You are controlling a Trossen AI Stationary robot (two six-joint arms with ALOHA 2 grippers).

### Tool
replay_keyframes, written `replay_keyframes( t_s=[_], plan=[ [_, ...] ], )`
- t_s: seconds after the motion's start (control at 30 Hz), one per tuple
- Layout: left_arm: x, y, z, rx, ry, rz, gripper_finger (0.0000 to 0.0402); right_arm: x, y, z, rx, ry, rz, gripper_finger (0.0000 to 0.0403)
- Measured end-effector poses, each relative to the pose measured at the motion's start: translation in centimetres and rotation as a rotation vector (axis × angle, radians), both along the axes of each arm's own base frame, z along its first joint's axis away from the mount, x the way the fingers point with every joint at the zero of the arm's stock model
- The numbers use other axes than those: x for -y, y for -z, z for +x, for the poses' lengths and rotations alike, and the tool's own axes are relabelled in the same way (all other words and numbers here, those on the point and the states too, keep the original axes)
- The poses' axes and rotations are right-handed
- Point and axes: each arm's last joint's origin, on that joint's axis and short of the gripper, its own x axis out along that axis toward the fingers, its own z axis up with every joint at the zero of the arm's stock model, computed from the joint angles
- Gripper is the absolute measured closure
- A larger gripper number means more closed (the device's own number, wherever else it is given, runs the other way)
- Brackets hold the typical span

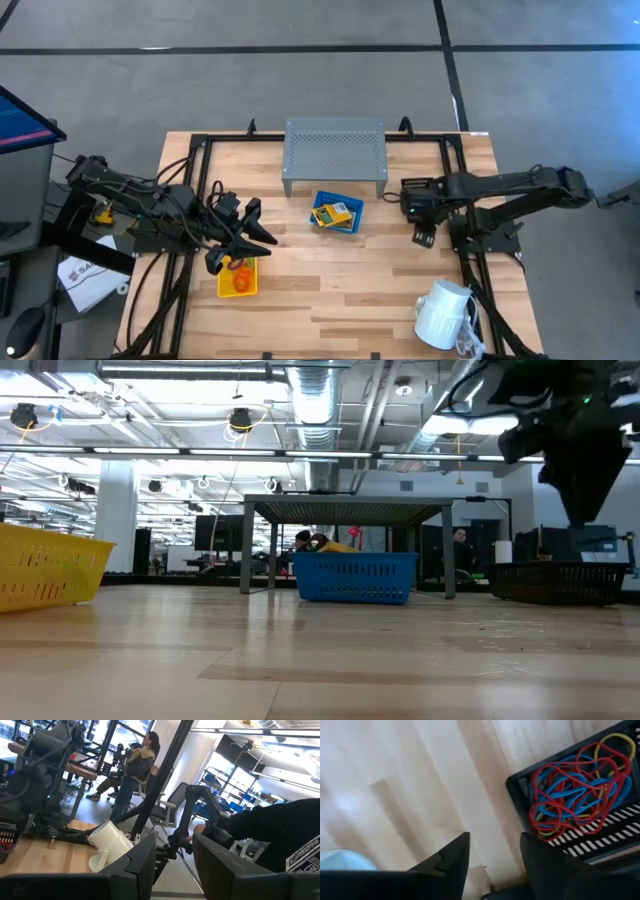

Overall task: Pick & Place Office Desk Supplies
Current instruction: Put the black bin filled with rubber bands on the shelf

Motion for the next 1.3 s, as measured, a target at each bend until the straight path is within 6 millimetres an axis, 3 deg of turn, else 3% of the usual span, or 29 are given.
replay_keyframes(
  t_s=[0.2, 0.37, 1.1, 1.3],
  plan=[
    [0.0, 0.0, 0.0, 0.000, -0.001, 0.000, 0.0278, 0.6, 2.0, 1.7, -0.115, -0.010, -0.024, 0.0192],
    [0.0, 0.0, 0.0, 0.000, -0.001, 0.000, 0.0278, 1.1, 3.2, 2.5, -0.171, -0.033, -0.019, 0.0185],
    [0.0, 0.0, 0.0, -0.003, -0.001, -0.004, 0.0278, 3.6, 6.6, 4.4, -0.250, -0.070, 0.005, 0.0206],
    [0.0, 0.2, 0.0, -0.023, 0.000, -0.007, 0.0278, 3.6, 8.4, 3.1, -0.294, -0.047, 0.022, 0.0228]
  ],
)
